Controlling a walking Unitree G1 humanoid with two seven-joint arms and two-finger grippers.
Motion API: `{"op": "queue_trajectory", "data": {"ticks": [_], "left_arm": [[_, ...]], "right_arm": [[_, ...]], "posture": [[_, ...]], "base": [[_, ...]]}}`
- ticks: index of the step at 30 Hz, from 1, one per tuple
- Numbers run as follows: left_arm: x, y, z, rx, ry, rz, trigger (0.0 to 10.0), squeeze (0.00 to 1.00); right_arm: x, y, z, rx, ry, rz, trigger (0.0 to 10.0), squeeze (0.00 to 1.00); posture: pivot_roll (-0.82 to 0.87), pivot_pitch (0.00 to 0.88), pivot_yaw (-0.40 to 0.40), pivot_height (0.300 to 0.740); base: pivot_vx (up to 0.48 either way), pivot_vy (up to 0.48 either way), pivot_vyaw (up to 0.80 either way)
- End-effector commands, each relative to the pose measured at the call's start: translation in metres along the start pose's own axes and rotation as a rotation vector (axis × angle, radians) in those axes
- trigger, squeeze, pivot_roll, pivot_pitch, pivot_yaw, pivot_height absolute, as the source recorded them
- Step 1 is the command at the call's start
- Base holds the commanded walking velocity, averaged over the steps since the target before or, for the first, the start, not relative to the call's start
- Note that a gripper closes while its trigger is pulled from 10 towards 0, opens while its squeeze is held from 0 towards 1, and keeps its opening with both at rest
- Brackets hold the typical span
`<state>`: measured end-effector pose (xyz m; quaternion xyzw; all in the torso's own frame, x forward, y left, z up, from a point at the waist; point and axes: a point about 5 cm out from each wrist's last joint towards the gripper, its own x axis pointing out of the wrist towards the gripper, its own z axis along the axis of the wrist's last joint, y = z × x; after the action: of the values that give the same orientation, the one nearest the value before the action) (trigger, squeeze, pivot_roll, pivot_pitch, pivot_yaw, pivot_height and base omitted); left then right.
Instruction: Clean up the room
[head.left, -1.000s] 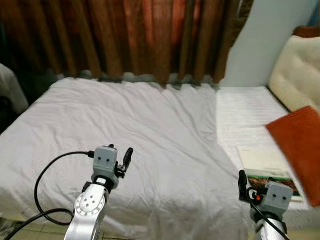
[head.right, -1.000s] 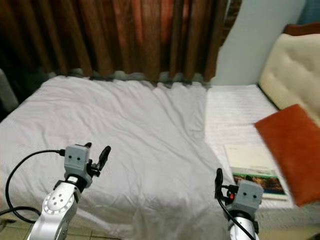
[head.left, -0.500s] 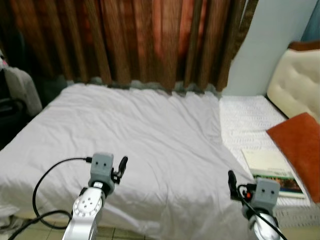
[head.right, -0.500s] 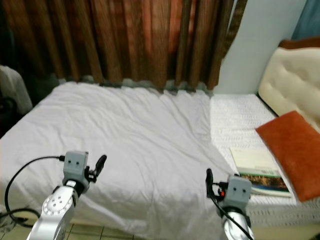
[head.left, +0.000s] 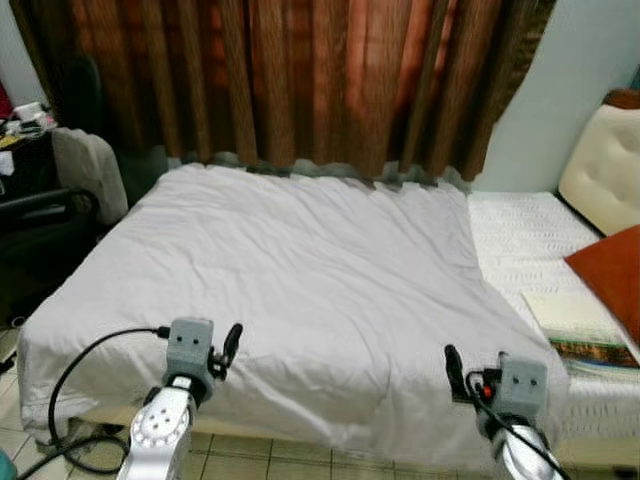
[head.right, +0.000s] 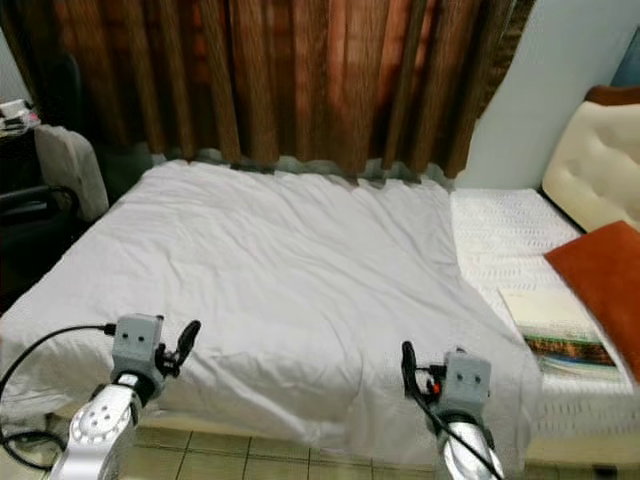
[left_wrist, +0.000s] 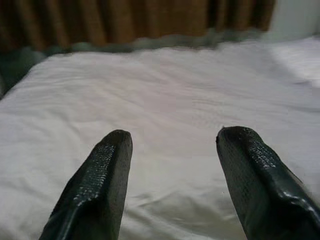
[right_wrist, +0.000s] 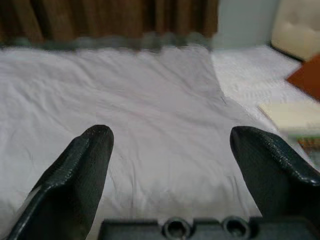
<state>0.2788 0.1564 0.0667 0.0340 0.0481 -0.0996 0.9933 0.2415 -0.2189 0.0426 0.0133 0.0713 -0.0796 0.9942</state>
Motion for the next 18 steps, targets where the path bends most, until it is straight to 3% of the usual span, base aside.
{"op": "queue_trajectory", "data": {"ticks": [1, 8, 15, 18], "left_arm": [[0.0011, 0.0064, 0.0057, 0.035, -0.022, 0.012, 10.0, 0.00], [0.0034, 0.0080, 0.0068, 0.041, -0.024, 0.013, 10.0, 0.00], [0.0061, 0.0081, 0.0079, 0.059, -0.033, 0.008, 10.0, 0.00], [0.0075, 0.0063, 0.0066, 0.098, -0.021, 0.008, 10.0, 0.00]], "right_arm": [[0.0045, 0.0082, 0.0023, 0.008, -0.003, 0.029, 10.0, 0.00], [0.0090, 0.0124, -0.0002, 0.005, 0.011, 0.046, 10.0, 0.00], [0.0119, 0.0130, -0.0012, -0.001, 0.012, 0.050, 10.0, 0.00], [0.0119, 0.0124, -0.0025, 0.005, 0.014, 0.039, 10.0, 0.00]], "posture": [[0.02, 0.000, -0.067, 0.740], [0.03, 0.000, -0.071, 0.740], [0.03, 0.000, -0.070, 0.740], [0.03, 0.000, -0.069, 0.740]], "base": [[0.000, 0.480, 0.00], [0.000, 0.480, 0.00], [0.000, 0.480, 0.63], [0.000, 0.000, 0.00]]}}
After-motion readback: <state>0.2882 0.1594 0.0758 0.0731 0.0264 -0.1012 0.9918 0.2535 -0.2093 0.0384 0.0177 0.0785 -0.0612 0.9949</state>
